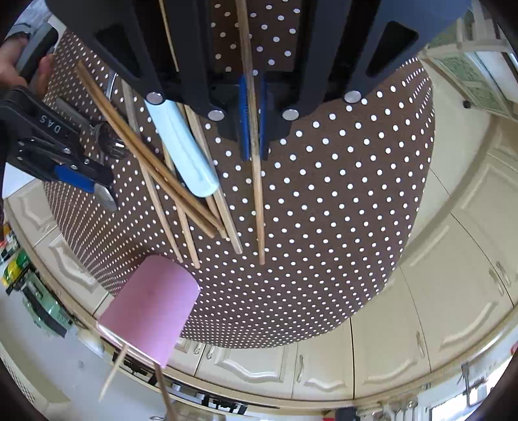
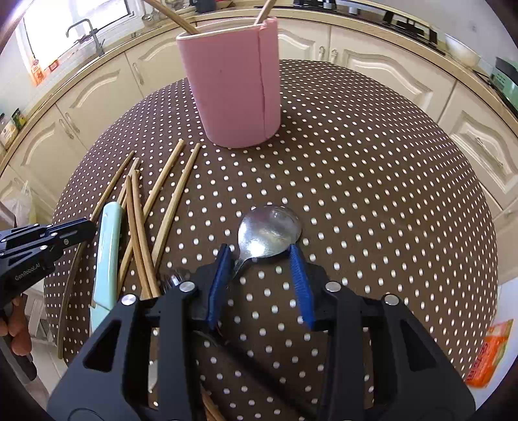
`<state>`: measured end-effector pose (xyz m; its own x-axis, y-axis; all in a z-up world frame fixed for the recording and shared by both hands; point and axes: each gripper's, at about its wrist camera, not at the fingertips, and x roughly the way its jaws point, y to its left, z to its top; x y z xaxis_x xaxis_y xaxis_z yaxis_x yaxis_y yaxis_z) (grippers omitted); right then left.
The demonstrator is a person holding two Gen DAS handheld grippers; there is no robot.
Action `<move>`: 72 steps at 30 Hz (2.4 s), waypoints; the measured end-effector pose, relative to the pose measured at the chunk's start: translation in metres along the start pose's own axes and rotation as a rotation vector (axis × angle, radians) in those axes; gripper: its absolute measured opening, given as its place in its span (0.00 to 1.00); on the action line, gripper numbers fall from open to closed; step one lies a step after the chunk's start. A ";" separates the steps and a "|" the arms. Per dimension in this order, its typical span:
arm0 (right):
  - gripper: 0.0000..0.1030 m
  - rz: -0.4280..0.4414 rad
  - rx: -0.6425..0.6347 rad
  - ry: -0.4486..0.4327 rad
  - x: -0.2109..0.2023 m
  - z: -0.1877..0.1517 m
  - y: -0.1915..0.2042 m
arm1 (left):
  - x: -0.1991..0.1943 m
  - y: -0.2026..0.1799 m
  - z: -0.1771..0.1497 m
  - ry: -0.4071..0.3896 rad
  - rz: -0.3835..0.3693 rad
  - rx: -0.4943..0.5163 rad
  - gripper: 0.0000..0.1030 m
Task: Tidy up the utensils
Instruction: 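Grasp the steel spoon with the right tool while the left tool grasps a chopstick, then lift the spoon and chopstick upright and carry them over the pink cup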
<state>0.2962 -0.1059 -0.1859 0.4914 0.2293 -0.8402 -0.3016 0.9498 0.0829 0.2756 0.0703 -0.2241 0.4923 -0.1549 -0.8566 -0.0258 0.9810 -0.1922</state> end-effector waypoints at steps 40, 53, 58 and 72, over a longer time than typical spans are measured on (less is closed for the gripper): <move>0.02 0.168 0.060 -0.589 -0.127 0.055 -0.058 | -0.115 -0.079 0.038 -0.757 -0.321 0.130 0.05; 0.02 0.156 -0.015 -0.673 -0.153 0.101 -0.050 | -0.123 -0.110 0.110 -1.020 -0.295 0.087 0.05; 0.02 0.145 -0.037 -0.639 -0.139 0.110 -0.047 | -0.109 -0.118 0.128 -1.079 -0.263 0.089 0.05; 0.02 0.146 -0.054 -0.563 -0.105 0.118 -0.048 | -0.061 -0.135 0.143 -1.120 -0.201 0.139 0.05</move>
<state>0.3558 -0.1506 -0.0380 0.7961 0.4485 -0.4063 -0.4325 0.8913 0.1363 0.3731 -0.0363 -0.0771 0.9766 -0.1878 0.1047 0.2031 0.9655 -0.1632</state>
